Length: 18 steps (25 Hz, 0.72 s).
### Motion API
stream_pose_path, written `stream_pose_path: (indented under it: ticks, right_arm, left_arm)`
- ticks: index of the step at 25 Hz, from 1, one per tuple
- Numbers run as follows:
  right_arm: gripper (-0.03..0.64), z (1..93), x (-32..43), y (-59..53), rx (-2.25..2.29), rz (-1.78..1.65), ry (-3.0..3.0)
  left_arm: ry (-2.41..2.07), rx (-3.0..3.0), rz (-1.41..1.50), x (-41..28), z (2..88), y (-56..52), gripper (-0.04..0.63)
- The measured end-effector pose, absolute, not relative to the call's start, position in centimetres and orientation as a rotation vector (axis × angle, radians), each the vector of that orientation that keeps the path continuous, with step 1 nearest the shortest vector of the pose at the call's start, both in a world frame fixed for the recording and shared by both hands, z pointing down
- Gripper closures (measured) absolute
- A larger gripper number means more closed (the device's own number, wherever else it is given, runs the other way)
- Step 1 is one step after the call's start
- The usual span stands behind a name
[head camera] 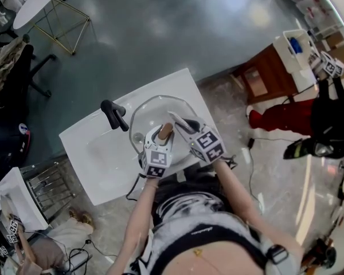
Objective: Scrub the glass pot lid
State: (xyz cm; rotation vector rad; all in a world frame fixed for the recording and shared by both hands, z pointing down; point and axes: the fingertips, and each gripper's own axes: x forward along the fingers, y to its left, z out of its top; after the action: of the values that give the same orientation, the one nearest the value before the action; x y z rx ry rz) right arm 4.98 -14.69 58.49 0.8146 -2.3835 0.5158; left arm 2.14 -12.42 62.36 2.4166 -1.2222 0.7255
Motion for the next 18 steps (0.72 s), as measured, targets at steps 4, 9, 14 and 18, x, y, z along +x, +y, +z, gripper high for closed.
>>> stream_pose_path:
  ticks: [4, 9, 14, 18]
  right_arm:
    - [0.534, 59.4, 3.9, -13.9, 0.748, 0.535, -2.383]
    - [0.534, 59.9, 3.8, -14.0, 0.745, 0.519, -2.388]
    - [0.532, 60.0, 4.0, -14.7, 0.78, 0.475, -2.372]
    - [0.533, 60.2, 4.6, -15.4, 0.799, 0.422, -2.349]
  left_arm:
    - [-1.201, 2.412, 0.726, 2.3, 63.0, -12.1, 0.43]
    - [-1.203, 2.411, 0.743, 2.1, 62.5, -12.3, 0.43]
    - [-1.199, 2.406, 0.732, 2.2, 63.2, -12.1, 0.43]
    - [-1.205, 2.409, 0.733, 2.3, 63.1, -12.2, 0.43]
